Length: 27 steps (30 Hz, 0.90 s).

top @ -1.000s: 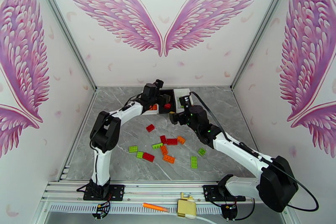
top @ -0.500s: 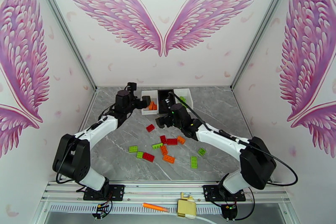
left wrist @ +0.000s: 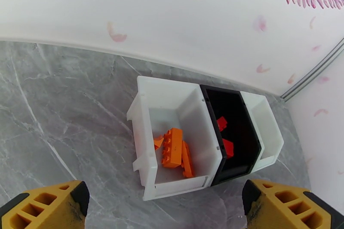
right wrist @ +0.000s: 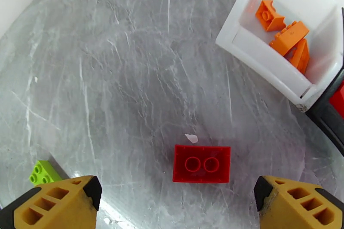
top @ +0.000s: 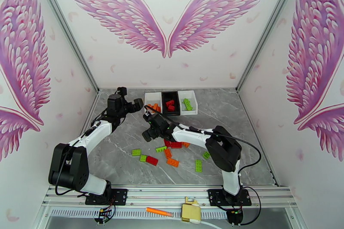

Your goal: Sort the legos into containers by color

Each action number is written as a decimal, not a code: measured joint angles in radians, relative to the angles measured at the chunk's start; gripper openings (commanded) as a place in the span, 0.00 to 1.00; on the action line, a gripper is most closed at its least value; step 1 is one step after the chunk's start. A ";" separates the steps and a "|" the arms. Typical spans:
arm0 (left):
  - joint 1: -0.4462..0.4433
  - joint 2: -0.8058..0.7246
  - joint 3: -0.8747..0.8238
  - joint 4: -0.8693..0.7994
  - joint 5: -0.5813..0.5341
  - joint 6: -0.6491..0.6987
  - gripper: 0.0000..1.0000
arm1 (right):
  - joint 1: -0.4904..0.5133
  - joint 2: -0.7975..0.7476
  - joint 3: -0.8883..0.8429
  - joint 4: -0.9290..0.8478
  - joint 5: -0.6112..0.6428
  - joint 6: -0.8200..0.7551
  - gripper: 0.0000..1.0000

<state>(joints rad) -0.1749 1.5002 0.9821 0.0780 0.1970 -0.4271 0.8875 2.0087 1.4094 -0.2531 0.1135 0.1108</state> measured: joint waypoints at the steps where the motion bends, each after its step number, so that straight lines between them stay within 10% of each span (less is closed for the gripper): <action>1: 0.000 0.000 0.000 0.000 0.000 0.000 0.99 | -0.001 0.019 0.018 -0.013 0.000 0.000 0.99; 12: 0.000 0.000 0.000 -0.024 0.000 0.008 0.99 | -0.004 0.139 0.134 -0.134 0.000 0.008 0.91; 27: -0.003 -0.006 0.000 -0.036 -0.018 0.034 0.99 | -0.017 0.161 0.150 -0.155 0.001 0.064 0.45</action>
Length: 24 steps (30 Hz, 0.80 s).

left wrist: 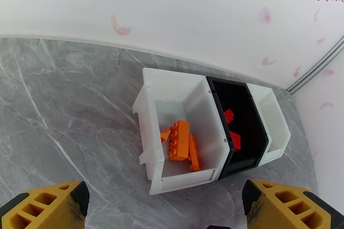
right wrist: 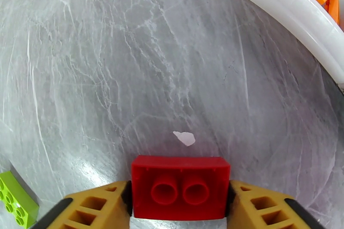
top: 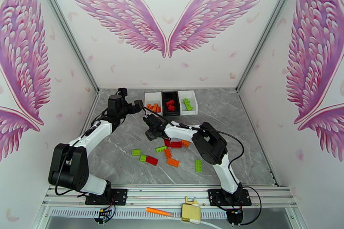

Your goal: Sort the legos into containers by color

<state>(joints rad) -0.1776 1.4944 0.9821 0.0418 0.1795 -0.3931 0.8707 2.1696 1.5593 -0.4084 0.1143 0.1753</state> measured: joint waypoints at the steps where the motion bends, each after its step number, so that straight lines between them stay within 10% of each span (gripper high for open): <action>1: 0.000 -0.004 0.000 0.000 -0.003 0.001 0.99 | 0.000 0.000 0.000 0.000 0.000 0.002 0.45; 24: -0.185 -0.234 -0.272 0.245 -0.073 0.252 0.99 | -0.205 -0.408 -0.292 0.310 0.059 0.061 0.39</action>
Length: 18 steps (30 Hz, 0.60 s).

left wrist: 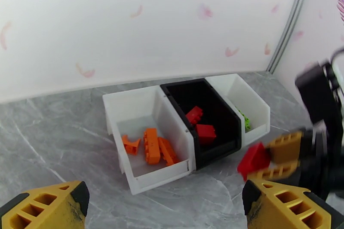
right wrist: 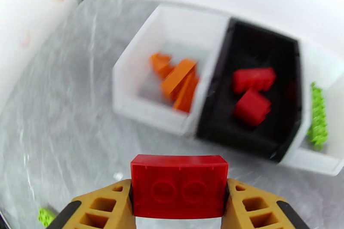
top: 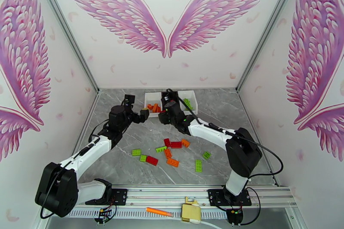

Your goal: Sort the legos into containers by color

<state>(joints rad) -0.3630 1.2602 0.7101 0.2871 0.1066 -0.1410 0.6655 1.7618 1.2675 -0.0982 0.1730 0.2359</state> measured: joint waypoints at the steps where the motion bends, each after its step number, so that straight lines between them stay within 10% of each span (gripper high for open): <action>1: -0.012 -0.002 -0.013 0.014 0.003 0.010 0.99 | -0.022 0.002 0.000 0.009 0.000 0.000 0.39; 18: -0.162 -0.004 -0.039 0.035 0.127 0.142 0.99 | -0.136 0.338 0.317 0.034 -0.010 0.026 0.38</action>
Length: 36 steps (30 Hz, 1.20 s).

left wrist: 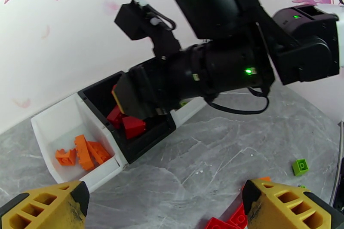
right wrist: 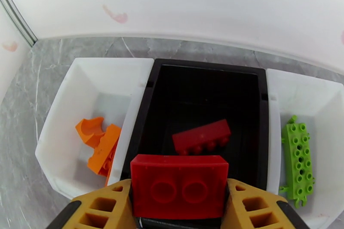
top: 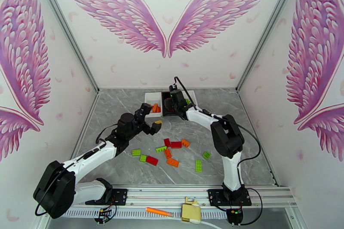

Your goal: Sort the legos into containers by color

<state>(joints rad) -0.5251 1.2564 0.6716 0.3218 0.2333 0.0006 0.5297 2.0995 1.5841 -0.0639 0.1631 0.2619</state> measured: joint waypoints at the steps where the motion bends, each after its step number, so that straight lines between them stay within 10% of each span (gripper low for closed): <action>1: -0.001 0.000 0.000 -0.003 0.008 0.003 0.99 | -0.001 0.011 0.013 0.000 0.000 0.004 0.38; 10: -0.002 0.000 0.000 -0.012 0.042 0.043 0.99 | -0.019 0.100 0.130 -0.052 0.002 0.038 0.45; 19: -0.002 0.000 0.000 -0.038 0.060 0.057 0.99 | -0.019 0.084 0.122 -0.118 -0.025 0.053 0.78; 36: -0.039 -0.036 0.000 -0.070 0.114 0.085 0.99 | -0.019 -0.599 -0.543 -0.103 0.017 0.105 0.96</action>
<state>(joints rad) -0.5640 1.2201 0.6720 0.2516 0.3470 0.0860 0.5102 1.5009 1.0412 -0.1665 0.1802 0.3672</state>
